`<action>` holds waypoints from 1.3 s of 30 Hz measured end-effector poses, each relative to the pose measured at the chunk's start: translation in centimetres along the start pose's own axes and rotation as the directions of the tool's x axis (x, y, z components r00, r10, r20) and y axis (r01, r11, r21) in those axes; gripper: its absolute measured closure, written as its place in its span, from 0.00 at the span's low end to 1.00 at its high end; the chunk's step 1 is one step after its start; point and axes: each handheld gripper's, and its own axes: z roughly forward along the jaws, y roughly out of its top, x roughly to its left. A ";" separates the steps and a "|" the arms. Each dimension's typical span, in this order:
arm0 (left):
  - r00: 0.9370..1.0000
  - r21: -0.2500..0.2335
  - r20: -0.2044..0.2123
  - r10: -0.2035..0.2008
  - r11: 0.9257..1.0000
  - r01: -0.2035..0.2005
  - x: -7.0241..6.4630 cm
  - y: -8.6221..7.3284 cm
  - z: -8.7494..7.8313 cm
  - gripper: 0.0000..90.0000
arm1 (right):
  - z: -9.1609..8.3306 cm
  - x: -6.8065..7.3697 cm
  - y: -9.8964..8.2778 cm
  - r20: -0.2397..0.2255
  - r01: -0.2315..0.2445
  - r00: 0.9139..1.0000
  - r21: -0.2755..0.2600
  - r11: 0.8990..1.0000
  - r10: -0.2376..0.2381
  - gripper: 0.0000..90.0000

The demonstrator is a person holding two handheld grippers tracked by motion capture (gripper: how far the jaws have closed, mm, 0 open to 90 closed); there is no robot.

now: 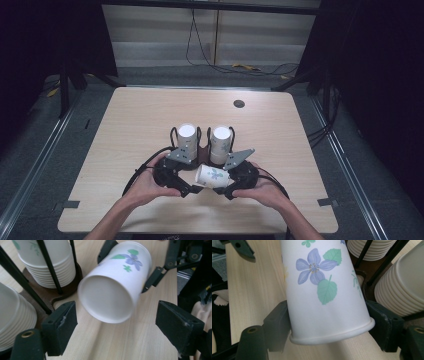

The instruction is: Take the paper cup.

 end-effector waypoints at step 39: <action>0.997 0.110 0.042 0.061 0.992 -0.065 -0.2 0.1 1.7 0.32 | 1.6 1.5 0.7 -0.055 0.122 0.991 0.052 0.991 -0.119 0.29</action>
